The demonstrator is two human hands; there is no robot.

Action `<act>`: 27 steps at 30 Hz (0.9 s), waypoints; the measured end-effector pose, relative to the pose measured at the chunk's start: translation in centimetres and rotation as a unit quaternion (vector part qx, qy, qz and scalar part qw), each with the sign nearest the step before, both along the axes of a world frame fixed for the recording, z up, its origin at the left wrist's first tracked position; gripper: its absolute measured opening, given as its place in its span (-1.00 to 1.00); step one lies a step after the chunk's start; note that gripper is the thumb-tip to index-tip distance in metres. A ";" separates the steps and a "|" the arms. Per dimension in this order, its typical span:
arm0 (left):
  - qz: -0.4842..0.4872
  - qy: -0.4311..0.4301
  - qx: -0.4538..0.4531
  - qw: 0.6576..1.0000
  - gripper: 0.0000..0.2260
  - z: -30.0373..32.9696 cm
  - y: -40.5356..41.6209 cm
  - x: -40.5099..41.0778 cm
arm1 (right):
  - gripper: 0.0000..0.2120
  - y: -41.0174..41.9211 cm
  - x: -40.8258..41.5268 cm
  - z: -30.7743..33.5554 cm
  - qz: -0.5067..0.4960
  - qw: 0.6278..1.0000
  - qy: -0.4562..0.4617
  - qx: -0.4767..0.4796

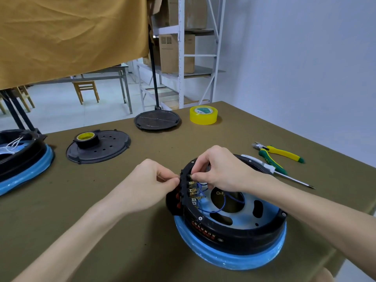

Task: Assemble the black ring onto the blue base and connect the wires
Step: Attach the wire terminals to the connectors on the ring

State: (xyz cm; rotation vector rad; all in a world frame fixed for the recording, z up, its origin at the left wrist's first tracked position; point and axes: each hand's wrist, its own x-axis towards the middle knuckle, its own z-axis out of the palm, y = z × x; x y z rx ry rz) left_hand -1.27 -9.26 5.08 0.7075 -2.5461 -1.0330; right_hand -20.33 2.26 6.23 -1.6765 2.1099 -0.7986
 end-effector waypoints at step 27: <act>0.002 -0.059 -0.033 0.998 -0.72 0.2 0.8 0.2 | -0.91 1.2 0.0 -0.2 0.042 0.998 -0.045 -0.011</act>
